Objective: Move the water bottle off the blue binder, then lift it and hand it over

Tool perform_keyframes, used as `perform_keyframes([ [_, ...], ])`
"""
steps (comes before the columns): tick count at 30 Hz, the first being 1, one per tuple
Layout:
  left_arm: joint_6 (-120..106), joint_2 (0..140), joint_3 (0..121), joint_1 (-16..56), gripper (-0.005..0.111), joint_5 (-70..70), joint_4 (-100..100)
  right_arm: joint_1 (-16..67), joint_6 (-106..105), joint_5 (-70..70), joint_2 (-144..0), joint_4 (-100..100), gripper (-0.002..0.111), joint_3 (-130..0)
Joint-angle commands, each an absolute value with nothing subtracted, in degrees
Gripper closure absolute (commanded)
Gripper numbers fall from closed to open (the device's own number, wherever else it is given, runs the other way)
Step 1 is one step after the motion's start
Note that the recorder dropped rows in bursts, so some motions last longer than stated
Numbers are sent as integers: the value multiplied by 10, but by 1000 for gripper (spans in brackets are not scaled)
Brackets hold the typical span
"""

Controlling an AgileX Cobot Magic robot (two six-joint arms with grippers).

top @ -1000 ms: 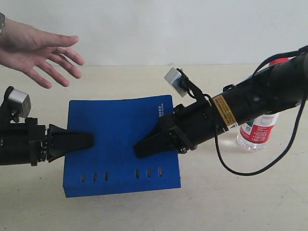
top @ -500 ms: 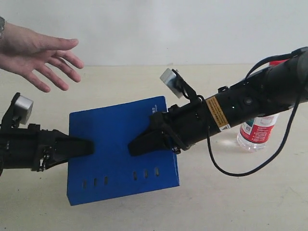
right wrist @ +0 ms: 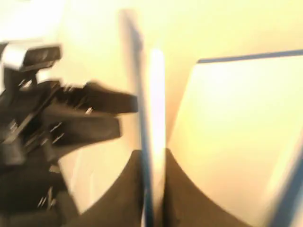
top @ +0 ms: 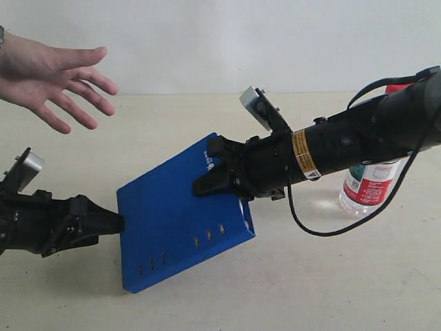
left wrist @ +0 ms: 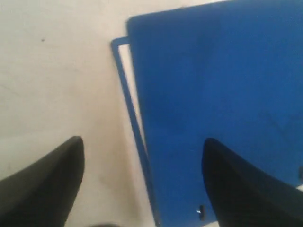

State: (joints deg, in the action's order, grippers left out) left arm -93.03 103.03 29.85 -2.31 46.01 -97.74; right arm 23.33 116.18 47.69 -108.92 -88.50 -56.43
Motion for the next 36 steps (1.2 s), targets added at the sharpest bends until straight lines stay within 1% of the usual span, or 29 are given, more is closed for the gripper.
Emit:
perform_keyframes([
  [1,-927,1030,294,-23,41,541,-999,231,1167,441,-1080,-860,108,-567],
  [7,-942,1030,275,-23,41,560,-999,231,1167,461,-1080,-845,108,-567],
  [14,-956,1030,273,-22,41,688,-999,231,1146,538,-1080,-843,108,-567],
  [17,-959,1030,273,-22,41,698,-999,231,1133,586,-1080,-844,108,-567],
  [20,-959,1030,273,-22,41,700,-999,231,1131,596,-1080,-844,108,-567],
  [25,-959,1030,273,-22,41,700,-999,231,1149,528,-1080,-844,108,-567],
  [30,-959,1030,273,-22,41,700,-999,231,1199,386,-1080,-828,108,-567],
  [33,-979,1030,273,-22,41,700,-999,231,1199,358,-1080,-779,108,-567],
  [36,-1035,1030,271,-19,41,700,-988,231,1199,362,-1080,-721,108,-567],
])
